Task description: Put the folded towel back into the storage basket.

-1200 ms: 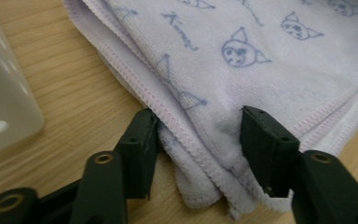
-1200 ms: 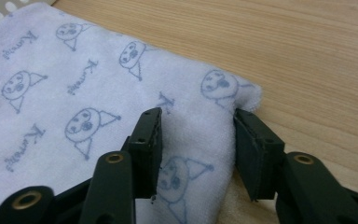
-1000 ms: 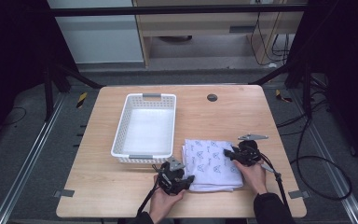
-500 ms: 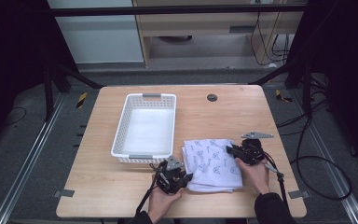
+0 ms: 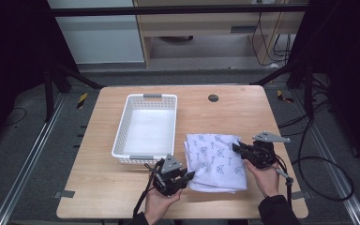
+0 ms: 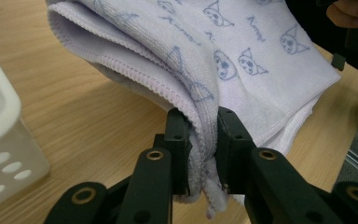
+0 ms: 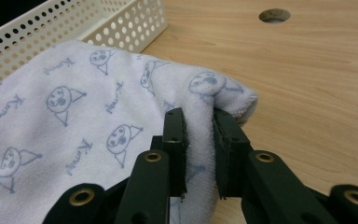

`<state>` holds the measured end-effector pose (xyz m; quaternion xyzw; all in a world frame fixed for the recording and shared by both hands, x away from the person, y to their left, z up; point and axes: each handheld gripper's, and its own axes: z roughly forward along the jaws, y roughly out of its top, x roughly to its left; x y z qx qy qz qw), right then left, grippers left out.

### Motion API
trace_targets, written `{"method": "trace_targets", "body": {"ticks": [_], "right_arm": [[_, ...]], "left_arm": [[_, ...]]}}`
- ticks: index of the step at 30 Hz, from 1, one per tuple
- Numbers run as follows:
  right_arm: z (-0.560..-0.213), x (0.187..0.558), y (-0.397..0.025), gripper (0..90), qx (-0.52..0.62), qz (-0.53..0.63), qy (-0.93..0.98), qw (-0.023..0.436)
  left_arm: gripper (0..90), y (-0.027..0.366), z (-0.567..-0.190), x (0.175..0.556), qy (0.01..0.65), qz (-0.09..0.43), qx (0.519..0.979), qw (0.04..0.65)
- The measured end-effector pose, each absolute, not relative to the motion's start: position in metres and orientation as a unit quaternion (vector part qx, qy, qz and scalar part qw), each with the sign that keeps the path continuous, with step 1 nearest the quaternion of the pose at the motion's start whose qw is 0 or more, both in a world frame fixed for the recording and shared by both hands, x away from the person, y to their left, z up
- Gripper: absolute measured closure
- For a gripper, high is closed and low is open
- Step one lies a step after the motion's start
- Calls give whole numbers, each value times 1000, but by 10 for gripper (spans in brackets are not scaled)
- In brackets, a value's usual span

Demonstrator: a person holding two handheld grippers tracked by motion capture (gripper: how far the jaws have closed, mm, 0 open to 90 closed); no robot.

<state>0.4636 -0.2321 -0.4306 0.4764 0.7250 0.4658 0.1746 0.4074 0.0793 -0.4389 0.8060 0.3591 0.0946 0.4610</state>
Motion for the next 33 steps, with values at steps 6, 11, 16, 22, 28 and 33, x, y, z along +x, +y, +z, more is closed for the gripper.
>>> {"method": "trace_targets", "body": {"ticks": [6,11,16,22,28,33], "right_arm": [[-419,458,-230,768,466,473,723,191],[-410,454,-227,768,459,482,718,206],[-403,452,-224,768,451,486,716,215],[-394,451,-220,769,444,492,714,224],[-386,450,-214,770,438,494,714,232],[-378,452,-207,771,429,498,714,241]], "left_arm": [[757,81,-430,405,353,101,805,467],[757,83,-423,403,349,111,803,470],[757,86,-416,403,348,113,800,476],[757,90,-409,403,347,116,796,482],[758,96,-403,405,348,120,792,488],[758,101,-397,406,350,126,785,495]]}}
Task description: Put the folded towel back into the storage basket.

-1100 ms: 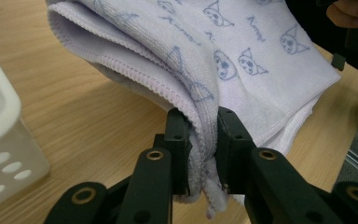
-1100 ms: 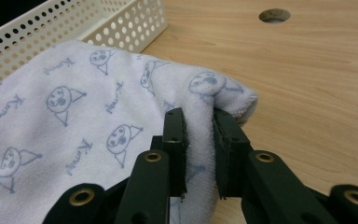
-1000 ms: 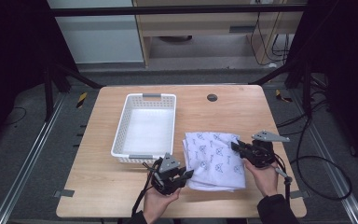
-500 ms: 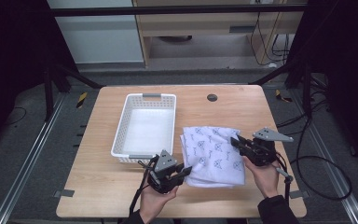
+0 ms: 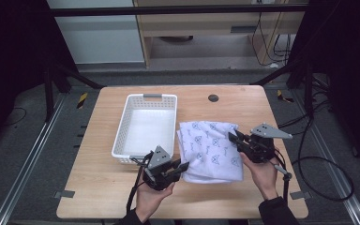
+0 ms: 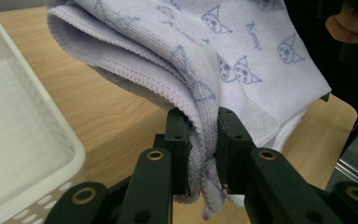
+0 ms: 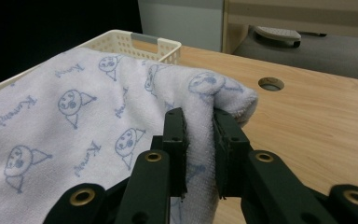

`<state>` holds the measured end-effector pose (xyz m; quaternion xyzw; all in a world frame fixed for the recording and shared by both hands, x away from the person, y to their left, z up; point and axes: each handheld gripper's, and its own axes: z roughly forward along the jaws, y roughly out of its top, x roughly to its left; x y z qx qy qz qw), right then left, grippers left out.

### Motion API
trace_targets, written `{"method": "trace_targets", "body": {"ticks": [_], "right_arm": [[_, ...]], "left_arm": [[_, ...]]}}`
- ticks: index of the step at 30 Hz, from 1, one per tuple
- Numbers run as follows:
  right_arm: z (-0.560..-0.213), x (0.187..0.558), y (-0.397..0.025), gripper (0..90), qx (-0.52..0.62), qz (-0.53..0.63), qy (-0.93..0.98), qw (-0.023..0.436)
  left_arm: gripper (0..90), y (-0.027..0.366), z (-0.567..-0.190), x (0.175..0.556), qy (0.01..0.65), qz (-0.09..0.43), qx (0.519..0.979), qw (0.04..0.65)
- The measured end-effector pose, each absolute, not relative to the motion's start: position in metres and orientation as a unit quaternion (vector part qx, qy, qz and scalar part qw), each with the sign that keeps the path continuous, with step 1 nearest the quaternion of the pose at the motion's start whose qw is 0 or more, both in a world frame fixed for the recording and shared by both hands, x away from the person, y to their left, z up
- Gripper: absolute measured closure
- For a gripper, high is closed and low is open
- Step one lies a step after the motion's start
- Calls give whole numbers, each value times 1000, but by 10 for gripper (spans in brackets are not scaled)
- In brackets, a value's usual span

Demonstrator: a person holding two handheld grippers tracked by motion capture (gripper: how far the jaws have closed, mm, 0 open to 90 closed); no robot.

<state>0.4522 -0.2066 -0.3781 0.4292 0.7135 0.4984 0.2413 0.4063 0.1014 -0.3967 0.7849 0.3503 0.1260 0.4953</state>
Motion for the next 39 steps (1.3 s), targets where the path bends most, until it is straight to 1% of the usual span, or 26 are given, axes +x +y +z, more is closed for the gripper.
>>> {"method": "trace_targets", "body": {"ticks": [13,28,39], "right_arm": [[-364,457,-189,772,422,505,709,254],[-352,473,-155,773,419,509,705,261],[-345,486,-127,772,413,516,701,268]], "left_arm": [[759,118,-386,412,362,141,770,506],[760,144,-377,423,386,174,750,508],[760,170,-369,432,413,194,728,511]]}}
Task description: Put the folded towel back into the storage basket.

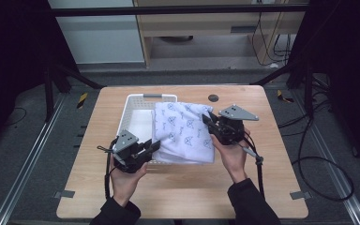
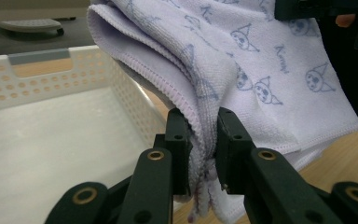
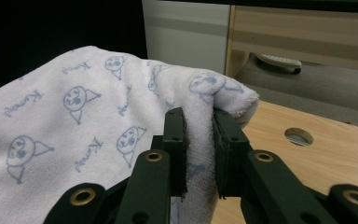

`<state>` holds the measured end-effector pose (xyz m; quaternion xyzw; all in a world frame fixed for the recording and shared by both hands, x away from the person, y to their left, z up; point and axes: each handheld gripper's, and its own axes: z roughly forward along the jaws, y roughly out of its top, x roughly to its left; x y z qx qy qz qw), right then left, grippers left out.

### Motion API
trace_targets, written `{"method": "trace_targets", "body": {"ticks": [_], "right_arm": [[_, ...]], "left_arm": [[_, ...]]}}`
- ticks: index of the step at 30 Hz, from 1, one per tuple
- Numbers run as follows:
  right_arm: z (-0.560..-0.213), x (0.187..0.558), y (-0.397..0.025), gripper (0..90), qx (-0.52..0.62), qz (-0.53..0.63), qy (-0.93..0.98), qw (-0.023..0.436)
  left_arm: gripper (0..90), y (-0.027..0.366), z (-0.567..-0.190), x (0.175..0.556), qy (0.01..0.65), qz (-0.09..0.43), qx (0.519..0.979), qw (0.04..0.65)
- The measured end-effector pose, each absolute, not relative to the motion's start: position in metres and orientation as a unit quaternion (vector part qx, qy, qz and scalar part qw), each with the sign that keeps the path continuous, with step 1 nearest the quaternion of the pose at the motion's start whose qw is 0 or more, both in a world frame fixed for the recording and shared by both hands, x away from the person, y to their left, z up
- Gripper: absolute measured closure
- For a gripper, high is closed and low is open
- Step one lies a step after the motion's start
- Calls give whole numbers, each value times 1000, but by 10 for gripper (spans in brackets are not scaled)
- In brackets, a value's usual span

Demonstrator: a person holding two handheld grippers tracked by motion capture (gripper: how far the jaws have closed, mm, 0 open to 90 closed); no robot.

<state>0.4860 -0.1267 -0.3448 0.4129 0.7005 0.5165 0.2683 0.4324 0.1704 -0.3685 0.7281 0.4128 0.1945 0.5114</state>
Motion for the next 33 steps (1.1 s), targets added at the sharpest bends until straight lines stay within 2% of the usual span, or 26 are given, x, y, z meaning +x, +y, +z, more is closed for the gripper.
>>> {"method": "trace_targets", "body": {"ticks": [33], "right_arm": [[-335,528,-40,772,394,529,707,255]], "left_arm": [[761,243,-360,453,482,253,677,496]]}}
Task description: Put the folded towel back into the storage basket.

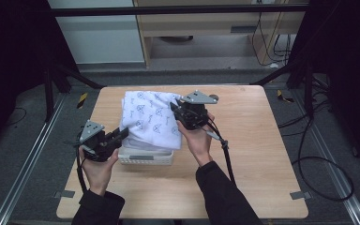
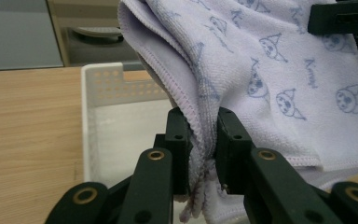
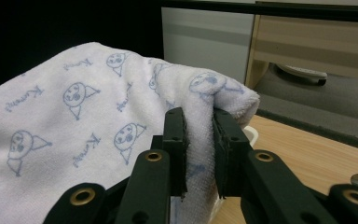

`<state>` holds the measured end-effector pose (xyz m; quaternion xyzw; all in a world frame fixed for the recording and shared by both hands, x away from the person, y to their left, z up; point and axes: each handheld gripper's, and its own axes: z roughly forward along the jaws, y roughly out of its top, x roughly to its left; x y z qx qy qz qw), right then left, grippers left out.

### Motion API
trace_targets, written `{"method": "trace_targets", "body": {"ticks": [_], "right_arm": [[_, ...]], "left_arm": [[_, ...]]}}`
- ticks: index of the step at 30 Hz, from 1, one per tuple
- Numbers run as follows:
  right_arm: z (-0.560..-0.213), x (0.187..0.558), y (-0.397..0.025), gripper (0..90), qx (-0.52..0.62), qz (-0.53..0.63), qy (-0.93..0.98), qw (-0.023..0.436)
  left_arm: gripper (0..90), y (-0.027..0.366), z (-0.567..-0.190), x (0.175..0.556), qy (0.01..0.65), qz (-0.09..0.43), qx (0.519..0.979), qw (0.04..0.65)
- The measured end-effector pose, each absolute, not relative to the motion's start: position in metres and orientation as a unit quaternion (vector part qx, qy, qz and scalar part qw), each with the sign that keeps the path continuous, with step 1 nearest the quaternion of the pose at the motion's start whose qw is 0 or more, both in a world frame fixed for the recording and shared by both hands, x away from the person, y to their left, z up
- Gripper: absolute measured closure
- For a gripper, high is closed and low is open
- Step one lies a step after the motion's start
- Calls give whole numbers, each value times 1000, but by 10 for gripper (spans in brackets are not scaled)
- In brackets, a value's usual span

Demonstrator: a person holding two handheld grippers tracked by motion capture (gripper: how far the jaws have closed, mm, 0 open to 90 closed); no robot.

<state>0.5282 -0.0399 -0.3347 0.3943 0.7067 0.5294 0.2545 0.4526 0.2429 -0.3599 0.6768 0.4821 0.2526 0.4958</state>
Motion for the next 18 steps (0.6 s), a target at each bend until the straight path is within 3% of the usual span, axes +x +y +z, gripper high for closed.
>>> {"method": "trace_targets", "body": {"ticks": [18], "right_arm": [[-356,557,-3,772,394,521,719,238]], "left_arm": [[763,267,-380,473,515,256,674,464]]}}
